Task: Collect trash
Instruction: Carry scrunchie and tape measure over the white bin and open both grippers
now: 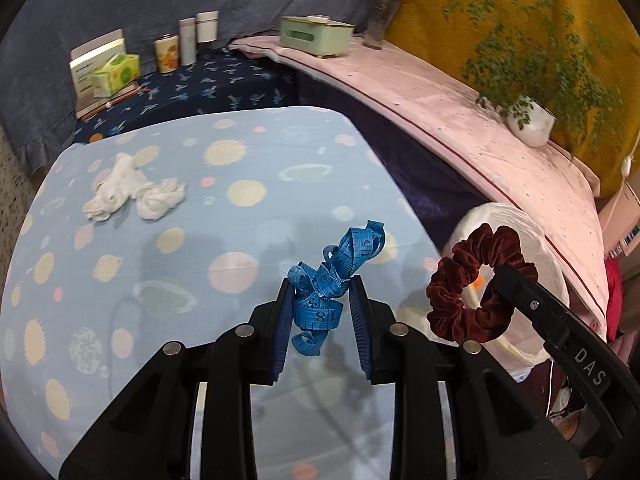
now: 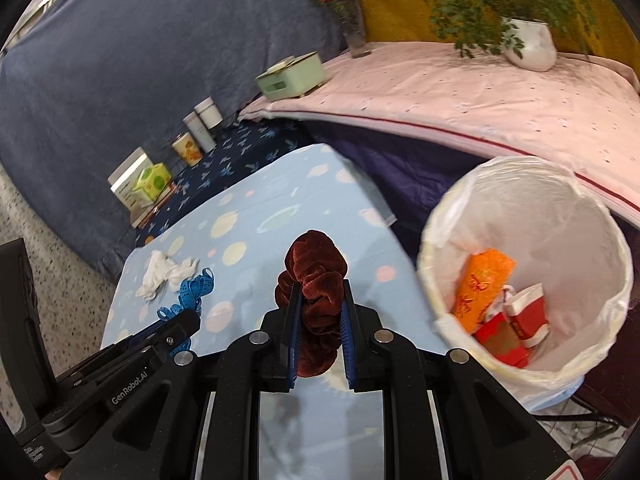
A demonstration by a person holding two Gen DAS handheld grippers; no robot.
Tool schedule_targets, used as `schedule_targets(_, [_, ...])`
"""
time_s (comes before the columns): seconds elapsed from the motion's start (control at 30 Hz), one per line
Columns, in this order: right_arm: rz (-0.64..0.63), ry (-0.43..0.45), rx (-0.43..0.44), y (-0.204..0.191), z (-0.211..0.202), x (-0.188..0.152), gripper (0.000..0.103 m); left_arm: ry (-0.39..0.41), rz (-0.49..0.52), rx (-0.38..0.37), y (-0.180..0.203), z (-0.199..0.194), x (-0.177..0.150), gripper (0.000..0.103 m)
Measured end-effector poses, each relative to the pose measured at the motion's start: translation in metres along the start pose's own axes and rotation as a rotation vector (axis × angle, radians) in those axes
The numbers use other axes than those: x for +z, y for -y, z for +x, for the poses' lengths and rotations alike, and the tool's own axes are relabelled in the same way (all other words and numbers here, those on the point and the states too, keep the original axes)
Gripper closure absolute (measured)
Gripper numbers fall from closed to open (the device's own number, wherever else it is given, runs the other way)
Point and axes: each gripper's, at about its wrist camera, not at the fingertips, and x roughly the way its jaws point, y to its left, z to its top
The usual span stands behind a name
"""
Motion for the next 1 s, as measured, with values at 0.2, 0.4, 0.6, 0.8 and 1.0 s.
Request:
schedule_targets(0.2, [0.062,0.042,-0.039,0.045,-0.021,0.008,0.087,-0.002,0.07,-0.034,0.045,0.004,0.003,0.076])
schedule_targets(0.4, [0.118,0.074,-0.076,0.084,-0.036,0.012,0.087,-0.012,0.146,-0.068,0.091,0.012,0.003,0.076])
schedule_targets(0.6, [0.174,0.101,-0.105,0.12,-0.048,0.015,0.087,-0.029,0.218,-0.097,0.132,0.021,0.004,0.076])
schedule_targets(0.8, [0.225,0.12,-0.127,0.15,-0.054,0.017,0.087,-0.052,0.286,-0.126,0.167,0.034,0.005,0.076])
schedule_targets(1.0, [0.257,0.127,-0.146,0.171,-0.056,0.018,0.087,-0.07,0.314,-0.145,0.19,0.049,0.006,0.074])
